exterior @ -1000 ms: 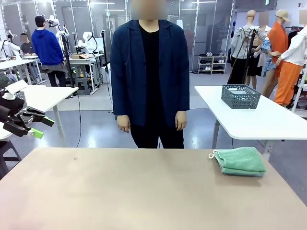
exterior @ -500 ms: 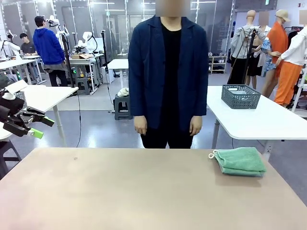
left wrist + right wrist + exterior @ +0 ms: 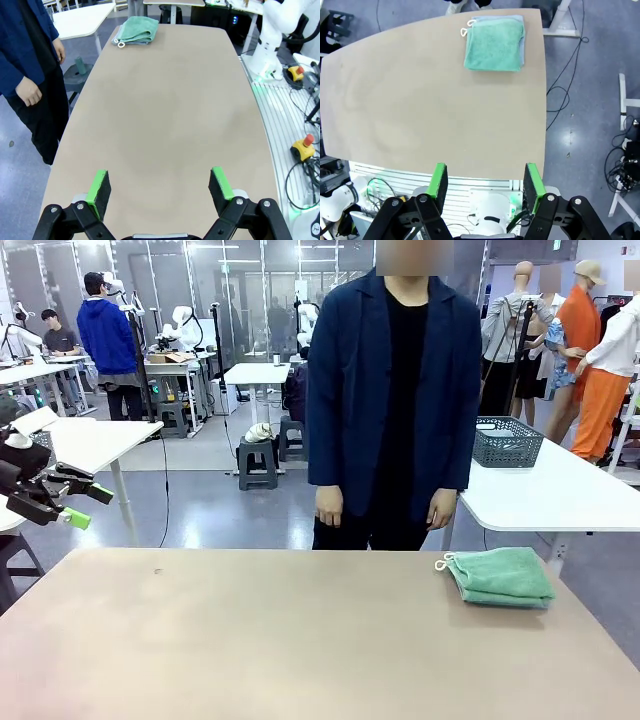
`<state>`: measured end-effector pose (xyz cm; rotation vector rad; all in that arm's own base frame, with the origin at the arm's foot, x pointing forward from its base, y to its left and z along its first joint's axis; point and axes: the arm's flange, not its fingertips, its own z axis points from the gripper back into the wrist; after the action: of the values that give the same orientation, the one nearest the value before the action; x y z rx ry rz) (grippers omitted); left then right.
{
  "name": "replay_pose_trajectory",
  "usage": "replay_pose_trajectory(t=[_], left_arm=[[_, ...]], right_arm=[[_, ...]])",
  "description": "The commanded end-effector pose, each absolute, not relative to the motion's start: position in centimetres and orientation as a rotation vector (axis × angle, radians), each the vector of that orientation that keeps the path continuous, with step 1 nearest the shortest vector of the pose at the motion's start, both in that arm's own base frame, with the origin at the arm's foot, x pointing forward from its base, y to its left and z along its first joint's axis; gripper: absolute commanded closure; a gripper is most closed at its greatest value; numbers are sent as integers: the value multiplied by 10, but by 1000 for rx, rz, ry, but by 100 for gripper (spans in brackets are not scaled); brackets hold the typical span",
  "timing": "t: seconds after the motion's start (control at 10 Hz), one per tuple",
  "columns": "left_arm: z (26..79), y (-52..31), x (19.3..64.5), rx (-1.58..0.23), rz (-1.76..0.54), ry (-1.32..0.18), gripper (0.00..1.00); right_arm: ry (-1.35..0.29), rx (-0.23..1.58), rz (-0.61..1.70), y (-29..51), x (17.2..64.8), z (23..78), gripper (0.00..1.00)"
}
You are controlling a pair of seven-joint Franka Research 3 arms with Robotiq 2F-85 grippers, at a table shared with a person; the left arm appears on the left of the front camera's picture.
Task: Fold the towels and place them in the basket.
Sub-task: Stack the folded Towel with hook on the right side of the table.
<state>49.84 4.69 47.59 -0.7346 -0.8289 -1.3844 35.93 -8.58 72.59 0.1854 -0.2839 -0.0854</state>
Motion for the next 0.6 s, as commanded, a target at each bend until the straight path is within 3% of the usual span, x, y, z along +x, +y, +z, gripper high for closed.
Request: replay_pose_trajectory(t=[0.0,0.5], left_arm=[[477,47,497,-736,-1387,-832,0],[477,47,497,-736,-1387,-832,0]], right_arm=[[-283,192,-84,-86,358,726,23],[-283,192,-84,-86,358,726,23]])
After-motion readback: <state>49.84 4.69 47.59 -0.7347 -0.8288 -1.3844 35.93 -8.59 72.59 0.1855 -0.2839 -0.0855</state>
